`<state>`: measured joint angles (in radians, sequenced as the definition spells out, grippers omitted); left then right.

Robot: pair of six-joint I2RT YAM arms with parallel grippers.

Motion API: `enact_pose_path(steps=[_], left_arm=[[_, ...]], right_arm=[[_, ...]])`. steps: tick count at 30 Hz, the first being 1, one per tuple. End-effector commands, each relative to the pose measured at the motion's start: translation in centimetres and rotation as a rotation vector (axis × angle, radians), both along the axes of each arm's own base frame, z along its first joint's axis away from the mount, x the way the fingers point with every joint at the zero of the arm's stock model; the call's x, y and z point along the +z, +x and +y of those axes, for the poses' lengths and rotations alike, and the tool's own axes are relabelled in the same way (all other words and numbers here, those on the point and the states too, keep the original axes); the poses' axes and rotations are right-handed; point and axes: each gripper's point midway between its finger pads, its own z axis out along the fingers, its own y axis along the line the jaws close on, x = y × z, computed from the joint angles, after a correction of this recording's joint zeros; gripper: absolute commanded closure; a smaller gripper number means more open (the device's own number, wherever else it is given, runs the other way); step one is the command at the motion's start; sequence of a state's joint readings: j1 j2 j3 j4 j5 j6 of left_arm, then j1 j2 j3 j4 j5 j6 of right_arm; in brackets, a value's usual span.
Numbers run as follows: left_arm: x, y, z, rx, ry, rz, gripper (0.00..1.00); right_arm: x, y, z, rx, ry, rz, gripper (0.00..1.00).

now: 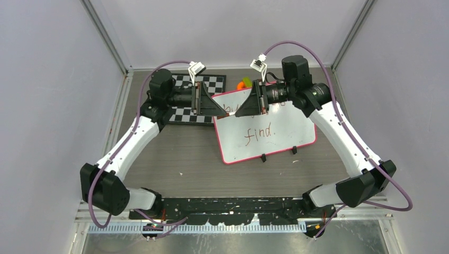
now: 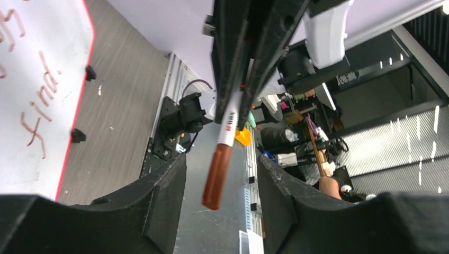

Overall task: Write a sentence on the whiteboard
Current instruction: Close the whiteboard marker at the center of the board.

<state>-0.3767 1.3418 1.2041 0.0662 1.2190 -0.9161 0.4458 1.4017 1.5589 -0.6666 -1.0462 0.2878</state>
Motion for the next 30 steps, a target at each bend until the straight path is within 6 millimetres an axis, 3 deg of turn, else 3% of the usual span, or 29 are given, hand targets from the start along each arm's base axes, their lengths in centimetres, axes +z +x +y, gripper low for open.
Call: enact_pose_path(steps=[1,10,18,23,30], left_arm=[[2.4,-2.8,-0.2,-0.088,-0.063,-0.070,0.49],[1.7,-4.3,-0.5,-0.147,-0.066,-0.036,0.63],[1.9,-4.5,-0.8,-0.156,-0.073,-0.048,0.99],[2.1,-3.8,-1.3,-0.139,-0.079,-0.076,1.00],[0.3,-2.5,-1.8,-0.073,0.053,-0.182,1.00]], right_arm=[[2.2,0.0,0.0,0.000,0.036,-0.088,1.00],[2.2,-0.6,-0.1,0.023,0.038,-0.089,1.00],[1.9,-1.1,0.0,0.038,0.037,-0.074,1.00],[0.4,-1.9,1.1,0.062,0.012,-0.028,1.00],[-2.4,-2.5,3.3,0.079,-0.009,0.150,1.00]])
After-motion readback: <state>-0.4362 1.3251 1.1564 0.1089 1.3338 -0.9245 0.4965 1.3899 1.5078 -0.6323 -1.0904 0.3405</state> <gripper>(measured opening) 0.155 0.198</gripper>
